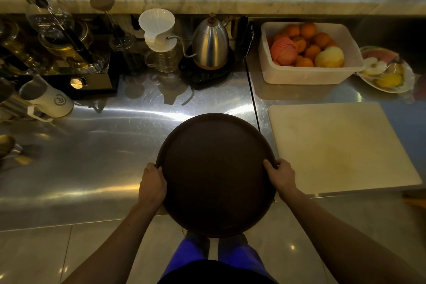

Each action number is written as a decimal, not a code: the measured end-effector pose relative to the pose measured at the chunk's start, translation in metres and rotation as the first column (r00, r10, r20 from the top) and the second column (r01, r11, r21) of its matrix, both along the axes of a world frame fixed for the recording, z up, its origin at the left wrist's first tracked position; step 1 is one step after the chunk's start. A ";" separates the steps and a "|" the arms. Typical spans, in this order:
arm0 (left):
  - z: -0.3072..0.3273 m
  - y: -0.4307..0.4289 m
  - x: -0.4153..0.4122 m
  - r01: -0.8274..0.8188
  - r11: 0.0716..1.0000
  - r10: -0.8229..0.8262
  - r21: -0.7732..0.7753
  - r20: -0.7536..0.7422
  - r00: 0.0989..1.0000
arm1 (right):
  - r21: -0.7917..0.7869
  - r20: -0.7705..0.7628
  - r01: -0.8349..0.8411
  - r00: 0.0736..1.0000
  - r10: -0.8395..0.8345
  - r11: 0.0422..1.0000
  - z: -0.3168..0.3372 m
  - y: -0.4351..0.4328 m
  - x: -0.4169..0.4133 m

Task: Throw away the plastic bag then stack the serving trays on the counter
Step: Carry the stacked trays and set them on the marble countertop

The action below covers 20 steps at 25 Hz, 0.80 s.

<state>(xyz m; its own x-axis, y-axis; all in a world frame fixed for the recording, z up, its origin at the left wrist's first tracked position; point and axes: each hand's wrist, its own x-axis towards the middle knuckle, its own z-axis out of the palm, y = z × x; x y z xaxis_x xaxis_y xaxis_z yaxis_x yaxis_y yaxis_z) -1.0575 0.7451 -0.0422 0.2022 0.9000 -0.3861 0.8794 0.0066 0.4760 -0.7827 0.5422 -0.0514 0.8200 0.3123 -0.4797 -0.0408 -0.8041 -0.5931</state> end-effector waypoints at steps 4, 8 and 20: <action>0.005 0.003 -0.007 -0.002 0.998 -0.002 0.069 0.055 0.999 | 0.062 0.102 -0.004 0.995 -0.003 0.998 0.009 0.000 -0.007; 0.024 0.017 -0.012 0.027 0.986 -0.049 0.166 0.131 0.990 | 0.163 0.179 -0.006 0.984 -0.023 0.987 0.032 0.010 -0.013; 0.132 0.074 -0.021 0.080 0.939 -0.169 0.335 0.247 0.954 | 0.419 0.179 0.068 0.971 -0.156 0.905 0.146 0.051 -0.017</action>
